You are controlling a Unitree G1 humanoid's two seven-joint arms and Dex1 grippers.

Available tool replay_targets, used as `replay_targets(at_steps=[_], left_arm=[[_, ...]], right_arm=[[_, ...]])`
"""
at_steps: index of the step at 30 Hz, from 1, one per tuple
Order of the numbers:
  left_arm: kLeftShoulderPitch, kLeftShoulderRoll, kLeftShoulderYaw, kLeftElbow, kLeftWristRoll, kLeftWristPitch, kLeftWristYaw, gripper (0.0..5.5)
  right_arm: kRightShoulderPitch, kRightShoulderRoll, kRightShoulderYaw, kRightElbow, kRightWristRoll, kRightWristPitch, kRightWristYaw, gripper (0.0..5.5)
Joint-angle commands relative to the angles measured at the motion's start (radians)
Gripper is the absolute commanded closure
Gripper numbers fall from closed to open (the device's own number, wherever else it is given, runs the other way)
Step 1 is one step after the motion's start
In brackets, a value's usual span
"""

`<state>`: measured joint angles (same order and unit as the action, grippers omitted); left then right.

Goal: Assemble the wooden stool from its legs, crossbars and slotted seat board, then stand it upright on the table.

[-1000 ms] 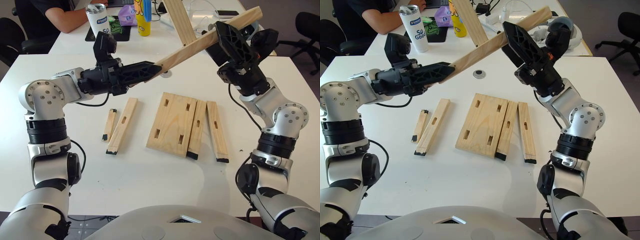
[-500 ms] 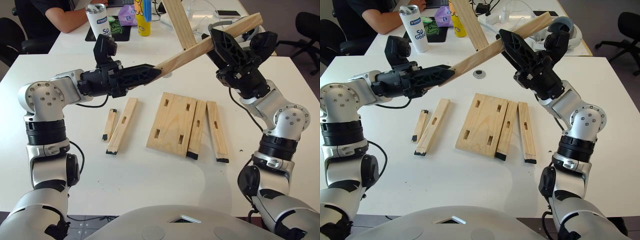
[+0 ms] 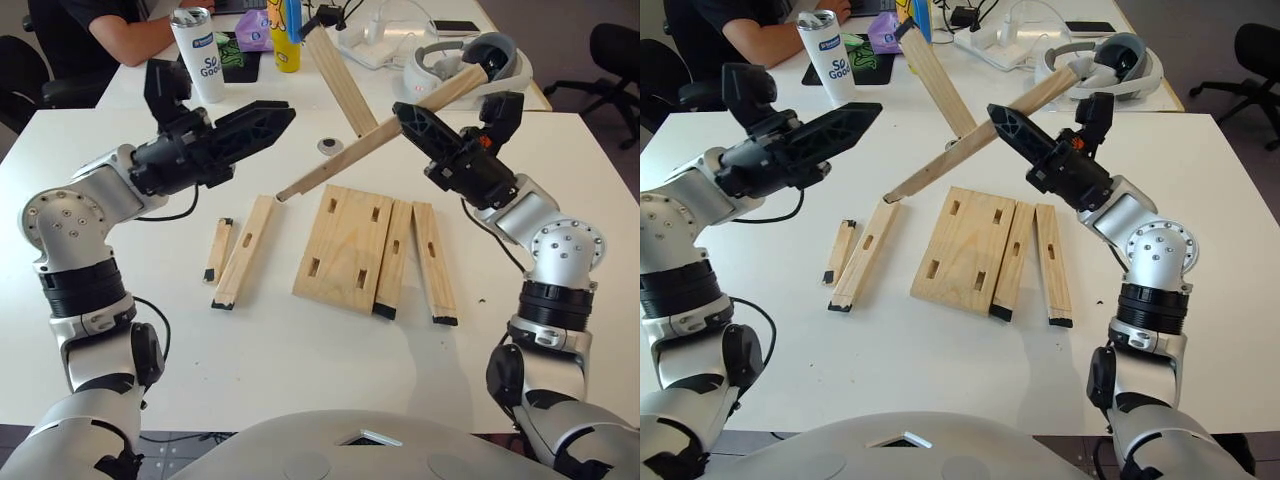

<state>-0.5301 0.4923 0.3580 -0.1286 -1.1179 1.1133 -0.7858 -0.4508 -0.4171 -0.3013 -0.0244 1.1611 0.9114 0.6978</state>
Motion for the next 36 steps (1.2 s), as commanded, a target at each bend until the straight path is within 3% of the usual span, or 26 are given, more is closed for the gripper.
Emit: replay_targets(at_steps=[1,6,10,18,36], left_arm=[[0.191,0.108,-0.085,-0.104,0.164,-0.087,-0.015,1.64],[0.348,0.121,-0.225,-0.172,0.314,-0.215,-0.041,1.64],[0.382,0.093,-0.241,-0.186,0.333,-0.250,-0.019,1.64],[0.349,0.099,-0.258,-0.156,0.345,-0.270,-0.030,1.64],[0.340,0.082,-0.242,-0.125,0.324,-0.273,-0.023,1.64]], right_arm=[[0.051,-0.163,-0.040,-0.034,0.007,0.068,0.121,3.42],[0.104,-0.312,-0.036,-0.075,-0.004,0.125,0.267,3.42],[0.137,-0.357,0.012,-0.119,-0.054,0.112,0.336,3.42],[0.243,-0.308,0.027,-0.148,-0.201,-0.063,0.334,3.42],[0.226,-0.356,0.042,-0.121,-0.255,-0.090,0.397,3.42]])
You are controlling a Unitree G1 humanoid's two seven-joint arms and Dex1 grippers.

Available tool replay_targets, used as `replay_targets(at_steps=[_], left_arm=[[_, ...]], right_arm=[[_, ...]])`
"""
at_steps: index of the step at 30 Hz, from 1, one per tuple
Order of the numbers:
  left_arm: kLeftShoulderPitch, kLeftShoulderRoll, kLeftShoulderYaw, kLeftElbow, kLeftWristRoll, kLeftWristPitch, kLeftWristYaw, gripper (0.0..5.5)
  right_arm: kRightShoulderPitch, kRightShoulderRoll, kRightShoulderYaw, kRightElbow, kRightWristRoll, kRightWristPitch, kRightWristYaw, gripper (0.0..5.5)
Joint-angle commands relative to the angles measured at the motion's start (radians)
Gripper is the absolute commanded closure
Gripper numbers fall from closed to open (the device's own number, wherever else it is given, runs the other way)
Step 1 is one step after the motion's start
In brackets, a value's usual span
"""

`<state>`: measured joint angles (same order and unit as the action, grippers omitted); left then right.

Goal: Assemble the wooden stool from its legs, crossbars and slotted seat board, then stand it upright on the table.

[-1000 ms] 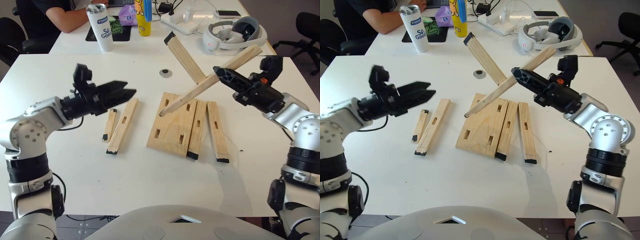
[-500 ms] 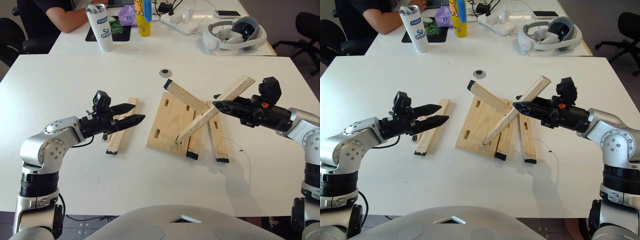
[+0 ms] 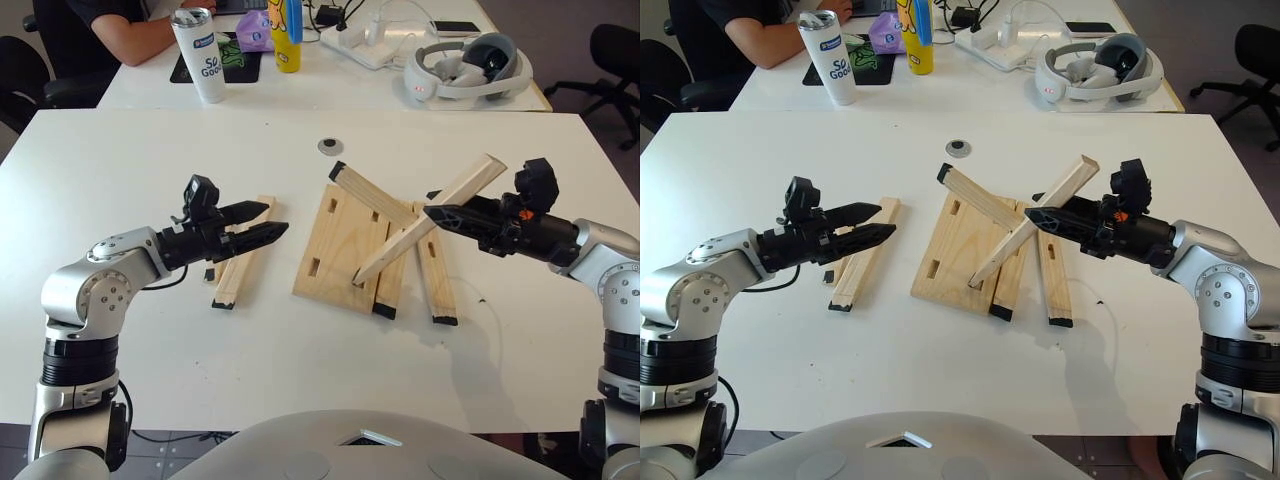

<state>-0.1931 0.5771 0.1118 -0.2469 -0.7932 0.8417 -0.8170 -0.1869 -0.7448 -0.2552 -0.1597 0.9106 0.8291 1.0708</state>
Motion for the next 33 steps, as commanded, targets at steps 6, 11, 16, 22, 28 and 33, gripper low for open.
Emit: replay_targets(at_steps=[6,11,16,22,28,33], left_arm=[[0.015,-0.011,0.009,-0.015,0.000,-0.007,0.017,1.64],[0.003,-0.013,0.007,-0.013,0.000,-0.004,0.016,1.64],[-0.004,-0.008,0.007,-0.012,0.001,-0.002,0.013,1.64],[0.004,-0.015,0.002,-0.021,0.006,-0.006,0.023,1.64],[0.028,-0.019,0.023,-0.044,-0.004,-0.005,0.047,1.64],[0.070,-0.014,0.043,-0.064,-0.006,-0.005,0.059,1.64]], right_arm=[[-0.058,-0.067,0.070,0.018,-0.085,-0.053,0.090,3.42],[-0.079,-0.077,0.142,0.022,-0.165,-0.119,0.125,3.43],[-0.055,-0.106,0.202,0.008,-0.248,-0.196,0.146,3.43],[-0.113,-0.148,0.265,-0.009,-0.320,-0.255,0.149,3.43],[0.002,-0.160,0.340,-0.069,-0.438,-0.266,0.031,3.43],[0.027,-0.166,0.398,-0.042,-0.496,-0.277,-0.023,3.43]])
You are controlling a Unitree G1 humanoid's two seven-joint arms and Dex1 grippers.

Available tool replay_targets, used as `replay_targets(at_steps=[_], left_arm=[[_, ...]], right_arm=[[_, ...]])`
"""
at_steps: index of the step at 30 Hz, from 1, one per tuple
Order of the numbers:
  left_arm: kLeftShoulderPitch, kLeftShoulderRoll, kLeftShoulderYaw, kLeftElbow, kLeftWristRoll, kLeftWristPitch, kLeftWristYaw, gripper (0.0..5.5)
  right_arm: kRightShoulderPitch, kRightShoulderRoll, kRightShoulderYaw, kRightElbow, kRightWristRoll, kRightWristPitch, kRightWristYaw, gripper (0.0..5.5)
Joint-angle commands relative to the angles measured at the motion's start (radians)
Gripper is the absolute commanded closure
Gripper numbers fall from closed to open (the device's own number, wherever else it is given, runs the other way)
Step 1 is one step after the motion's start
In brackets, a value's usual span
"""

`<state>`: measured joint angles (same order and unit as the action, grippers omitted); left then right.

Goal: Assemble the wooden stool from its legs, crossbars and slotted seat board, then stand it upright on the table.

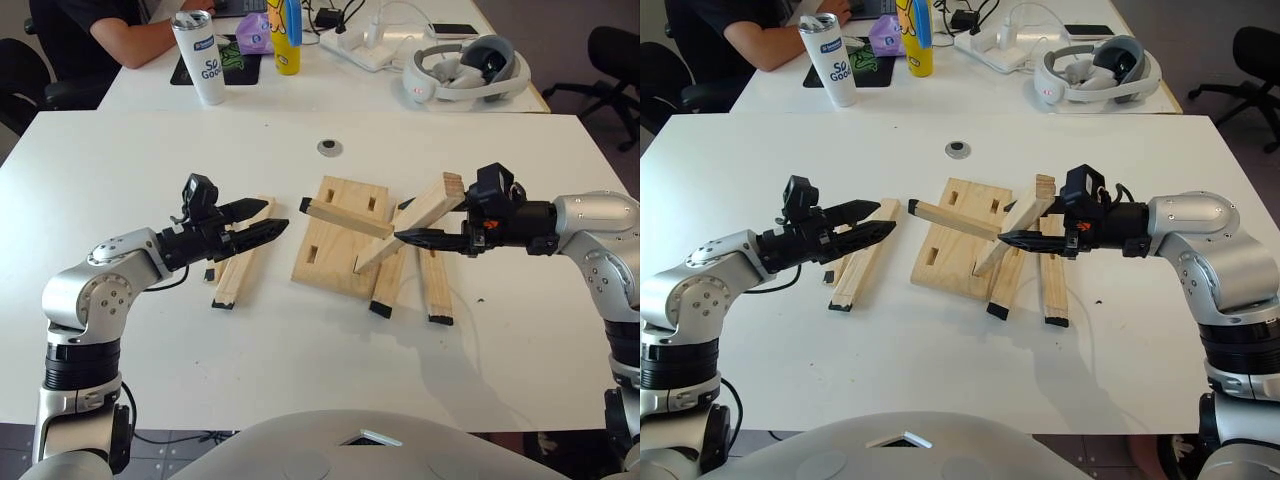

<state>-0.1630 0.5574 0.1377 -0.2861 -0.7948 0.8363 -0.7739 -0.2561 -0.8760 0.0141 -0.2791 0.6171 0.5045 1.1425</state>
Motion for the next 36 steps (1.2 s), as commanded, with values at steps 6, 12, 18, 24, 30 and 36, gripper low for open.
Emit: replay_targets(at_steps=[6,12,18,24,30,36], left_arm=[[0.059,0.038,-0.070,-0.010,0.096,-0.042,0.001,1.64],[0.104,-0.020,-0.219,-0.017,0.242,-0.137,0.044,1.64],[0.093,-0.117,-0.329,0.003,0.363,-0.234,0.126,1.64],[0.078,-0.191,-0.383,0.012,0.433,-0.313,0.174,1.64],[0.054,-0.240,-0.440,0.057,0.556,-0.396,0.241,1.64],[0.030,-0.293,-0.492,0.068,0.666,-0.381,0.339,1.64]], right_arm=[[0.053,-0.037,0.213,0.191,-0.265,0.004,-0.108,3.43],[-0.079,-0.001,0.314,0.381,-0.338,-0.126,-0.047,3.43],[-0.299,0.072,0.400,0.648,-0.355,-0.163,0.039,3.43],[-0.182,0.038,0.450,0.534,-0.306,-0.117,0.050,3.43],[-0.246,0.021,0.473,0.578,-0.307,-0.159,0.163,3.43],[-0.342,0.024,0.479,0.632,-0.303,-0.182,0.238,3.43]])
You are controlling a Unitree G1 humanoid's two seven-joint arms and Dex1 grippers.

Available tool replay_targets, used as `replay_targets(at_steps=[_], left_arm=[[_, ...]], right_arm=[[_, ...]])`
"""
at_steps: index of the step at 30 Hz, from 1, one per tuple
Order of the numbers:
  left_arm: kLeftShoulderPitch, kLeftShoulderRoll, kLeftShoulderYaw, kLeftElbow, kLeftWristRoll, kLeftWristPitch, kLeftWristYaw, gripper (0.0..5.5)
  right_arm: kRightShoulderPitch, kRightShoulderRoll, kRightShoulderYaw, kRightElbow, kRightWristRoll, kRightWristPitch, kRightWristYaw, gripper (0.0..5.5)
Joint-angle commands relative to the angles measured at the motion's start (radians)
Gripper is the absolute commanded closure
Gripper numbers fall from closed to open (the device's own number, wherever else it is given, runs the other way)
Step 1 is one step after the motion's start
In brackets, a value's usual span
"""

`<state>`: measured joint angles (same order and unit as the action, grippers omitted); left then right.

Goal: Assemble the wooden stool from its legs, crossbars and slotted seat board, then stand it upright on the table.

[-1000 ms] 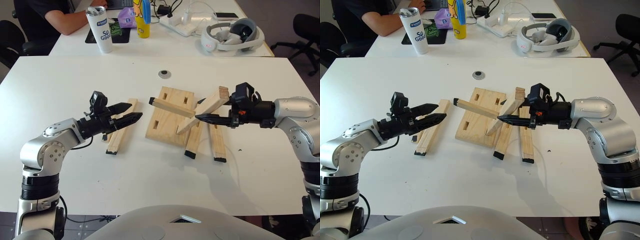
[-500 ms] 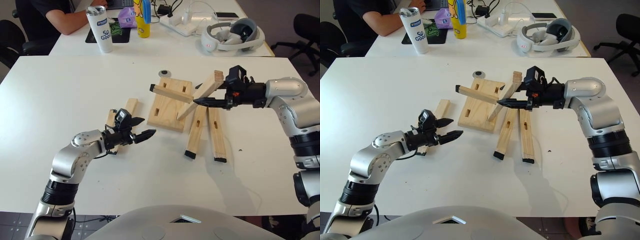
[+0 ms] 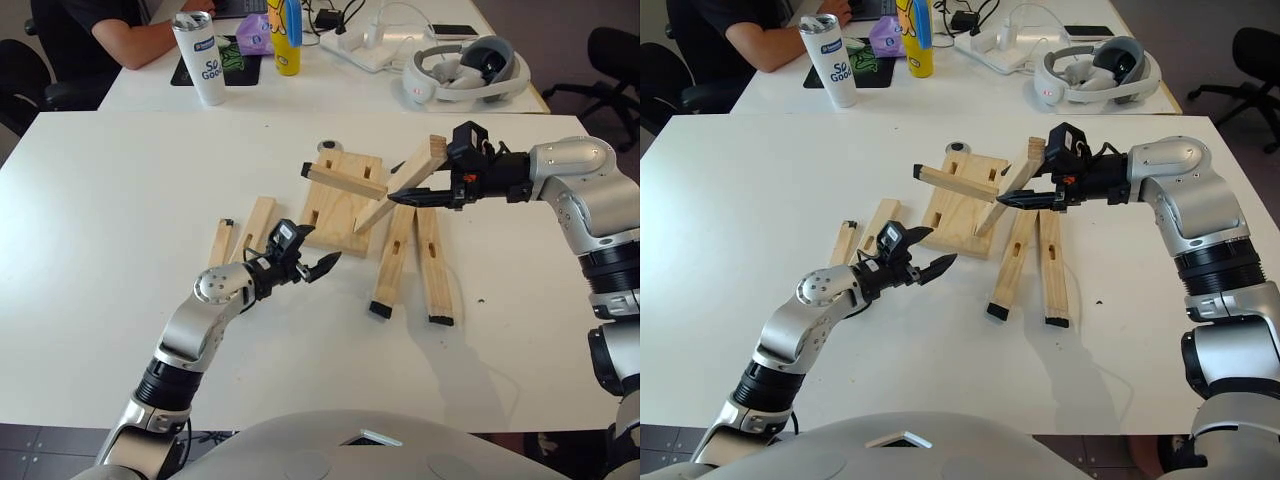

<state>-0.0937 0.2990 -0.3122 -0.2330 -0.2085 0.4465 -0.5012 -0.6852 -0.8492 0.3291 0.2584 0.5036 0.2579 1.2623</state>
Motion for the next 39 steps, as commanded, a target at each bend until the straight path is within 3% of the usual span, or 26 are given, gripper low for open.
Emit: replay_targets(at_steps=[1,9,21,27,33,39], left_arm=[[-0.039,-0.045,-0.045,0.009,0.082,0.022,0.073,1.64],[-0.090,-0.160,-0.031,0.099,0.111,0.143,0.180,1.64],[-0.062,-0.155,-0.091,0.139,0.165,0.304,0.207,3.45],[-0.050,-0.147,-0.095,0.133,0.167,0.319,0.200,4.40],[-0.038,-0.137,-0.082,0.133,0.160,0.325,0.188,5.41],[-0.057,-0.125,-0.071,0.143,0.161,0.326,0.170,5.47]], right_arm=[[0.074,-0.005,0.157,0.085,-0.167,0.083,0.142,3.43],[0.064,-0.005,0.139,0.043,-0.151,0.123,0.166,3.43],[0.157,0.058,0.049,0.017,-0.126,0.137,0.034,3.44],[0.172,0.144,-0.120,-0.002,-0.025,0.139,-0.075,3.44],[0.170,0.160,-0.211,-0.040,-0.003,0.191,-0.118,2.21],[0.243,0.116,-0.320,-0.071,0.004,0.206,-0.155,2.19]])
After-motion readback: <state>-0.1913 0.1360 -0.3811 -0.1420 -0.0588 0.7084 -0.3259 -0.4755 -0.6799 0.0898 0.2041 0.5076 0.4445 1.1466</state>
